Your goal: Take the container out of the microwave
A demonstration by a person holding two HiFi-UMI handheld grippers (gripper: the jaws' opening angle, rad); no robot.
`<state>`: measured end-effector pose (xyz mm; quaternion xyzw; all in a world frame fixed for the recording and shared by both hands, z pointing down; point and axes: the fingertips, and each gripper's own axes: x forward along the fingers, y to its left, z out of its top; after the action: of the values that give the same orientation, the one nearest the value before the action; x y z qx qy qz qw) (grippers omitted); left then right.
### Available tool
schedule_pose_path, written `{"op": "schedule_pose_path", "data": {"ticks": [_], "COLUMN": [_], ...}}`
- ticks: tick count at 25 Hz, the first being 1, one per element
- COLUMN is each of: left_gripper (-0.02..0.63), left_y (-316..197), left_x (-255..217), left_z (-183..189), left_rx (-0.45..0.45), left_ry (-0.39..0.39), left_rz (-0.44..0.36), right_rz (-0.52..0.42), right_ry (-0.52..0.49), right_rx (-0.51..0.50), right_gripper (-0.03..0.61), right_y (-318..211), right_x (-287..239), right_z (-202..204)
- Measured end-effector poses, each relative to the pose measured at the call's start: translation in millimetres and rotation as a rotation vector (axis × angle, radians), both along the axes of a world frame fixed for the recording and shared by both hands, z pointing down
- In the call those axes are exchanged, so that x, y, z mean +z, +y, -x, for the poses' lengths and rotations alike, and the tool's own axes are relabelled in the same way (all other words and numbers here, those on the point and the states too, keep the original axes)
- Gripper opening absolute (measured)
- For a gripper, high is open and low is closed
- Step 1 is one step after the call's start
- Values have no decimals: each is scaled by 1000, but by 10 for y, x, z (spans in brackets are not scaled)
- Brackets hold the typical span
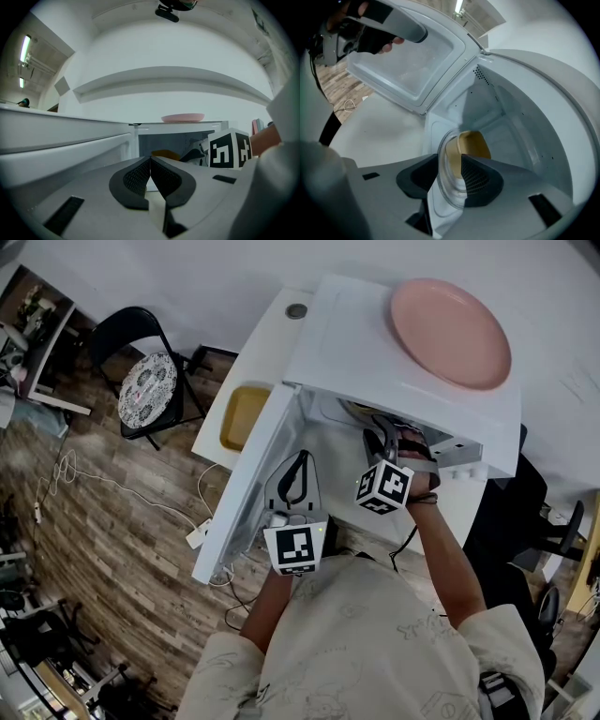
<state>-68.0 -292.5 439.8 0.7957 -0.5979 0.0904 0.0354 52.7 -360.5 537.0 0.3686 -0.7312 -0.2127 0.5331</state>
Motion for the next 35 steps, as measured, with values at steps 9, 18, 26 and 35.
{"op": "schedule_pose_path", "data": {"ticks": [9, 18, 26, 35], "left_gripper": [9, 9, 9, 9], "left_y": [-34, -60, -90, -98], "left_x": [55, 88, 114, 160], "left_z": [10, 25, 18, 5], "left_rx": [3, 5, 8, 9], "left_ry": [3, 11, 14, 18], "left_rz": [12, 19, 22, 34], "right_rz": [-31, -32, -26, -16], "right_ry": [75, 105, 163, 176], "right_rx": [-15, -13, -32, -31], "right_gripper": [166, 164, 152, 130], "right_y": [-186, -294, -352, -360], "right_x": [5, 53, 138, 190], "right_z": [-24, -21, -44, -43]}}
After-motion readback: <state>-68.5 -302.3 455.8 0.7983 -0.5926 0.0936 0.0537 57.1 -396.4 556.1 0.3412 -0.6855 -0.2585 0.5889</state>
